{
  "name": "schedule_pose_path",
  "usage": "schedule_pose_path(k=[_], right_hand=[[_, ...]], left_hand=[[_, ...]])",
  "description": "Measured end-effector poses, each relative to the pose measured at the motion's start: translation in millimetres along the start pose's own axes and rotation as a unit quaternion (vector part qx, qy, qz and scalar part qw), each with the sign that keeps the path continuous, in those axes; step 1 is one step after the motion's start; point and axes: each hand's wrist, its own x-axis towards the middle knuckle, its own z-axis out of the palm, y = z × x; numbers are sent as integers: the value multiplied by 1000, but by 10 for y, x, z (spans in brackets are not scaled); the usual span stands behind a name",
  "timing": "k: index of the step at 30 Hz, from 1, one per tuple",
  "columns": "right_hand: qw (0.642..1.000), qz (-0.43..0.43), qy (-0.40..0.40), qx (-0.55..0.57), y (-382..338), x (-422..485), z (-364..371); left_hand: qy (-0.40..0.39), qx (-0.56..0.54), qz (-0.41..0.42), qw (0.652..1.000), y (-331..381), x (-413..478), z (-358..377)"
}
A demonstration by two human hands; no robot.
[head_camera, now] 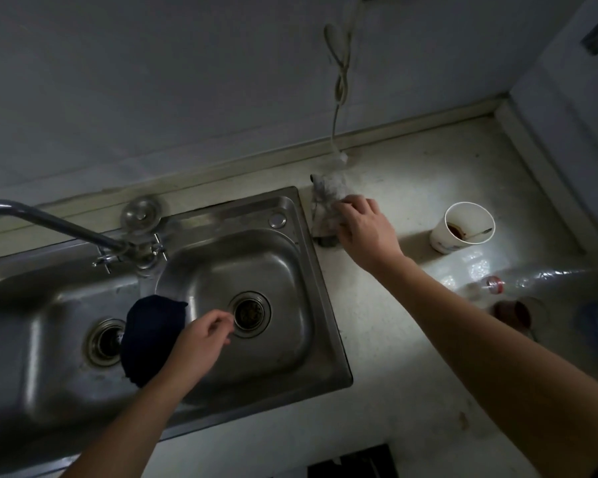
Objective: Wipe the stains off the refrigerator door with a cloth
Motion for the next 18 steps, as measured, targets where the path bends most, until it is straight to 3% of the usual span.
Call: schedule_pose_path(k=[8,12,18], right_hand=[[996,54,-63,11,-188,53,-49],[994,103,16,15,-278,-21,-70],[983,124,-119,62,-366,-160,-15]], left_hand=[[14,7,11,1000,-30,-175,-81],[30,14,19,999,-155,-271,-160],[44,20,19,999,-432,-493,-271]])
